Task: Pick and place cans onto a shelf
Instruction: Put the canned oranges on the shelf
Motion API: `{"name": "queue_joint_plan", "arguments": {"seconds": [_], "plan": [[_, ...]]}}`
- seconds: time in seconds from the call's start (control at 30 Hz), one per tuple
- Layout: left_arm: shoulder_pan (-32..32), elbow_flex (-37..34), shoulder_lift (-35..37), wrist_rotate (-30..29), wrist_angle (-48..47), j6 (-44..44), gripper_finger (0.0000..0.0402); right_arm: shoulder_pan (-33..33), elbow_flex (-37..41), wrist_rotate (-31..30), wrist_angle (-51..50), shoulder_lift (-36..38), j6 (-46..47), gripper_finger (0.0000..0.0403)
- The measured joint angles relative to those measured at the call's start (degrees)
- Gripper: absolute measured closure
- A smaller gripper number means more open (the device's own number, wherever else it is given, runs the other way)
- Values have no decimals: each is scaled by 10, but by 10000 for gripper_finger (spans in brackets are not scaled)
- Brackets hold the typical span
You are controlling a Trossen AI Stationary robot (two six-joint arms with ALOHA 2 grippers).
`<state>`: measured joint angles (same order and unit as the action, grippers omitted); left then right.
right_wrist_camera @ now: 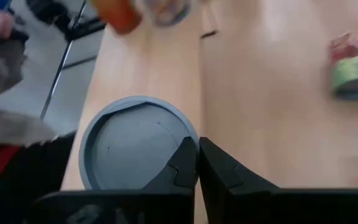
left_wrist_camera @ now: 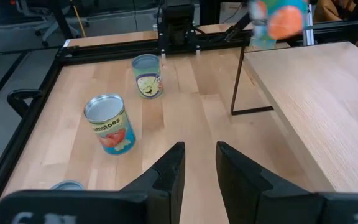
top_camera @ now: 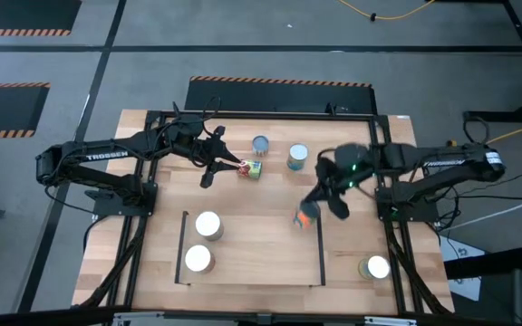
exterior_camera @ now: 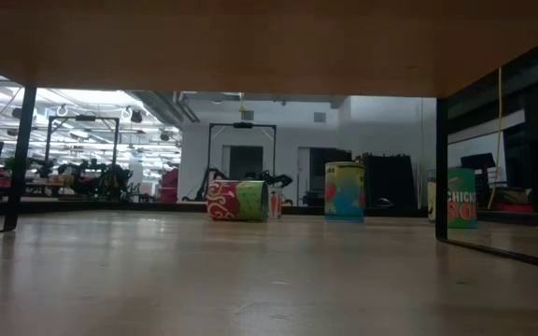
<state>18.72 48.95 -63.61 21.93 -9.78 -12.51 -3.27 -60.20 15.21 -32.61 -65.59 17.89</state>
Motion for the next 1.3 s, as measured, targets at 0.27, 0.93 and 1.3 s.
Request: {"name": "queue_joint_plan", "arguments": {"seconds": [0.27,0.93,1.3], "plan": [[0,0,0,0,0,0,318,-102,0,-38,24,-37,1,391],[0,0,0,0,0,0,318,-167,-1,-36,83,-116,-34,390],[0,0,0,0,0,0,318,-167,-1,-21,85,-117,-34,367]]}}
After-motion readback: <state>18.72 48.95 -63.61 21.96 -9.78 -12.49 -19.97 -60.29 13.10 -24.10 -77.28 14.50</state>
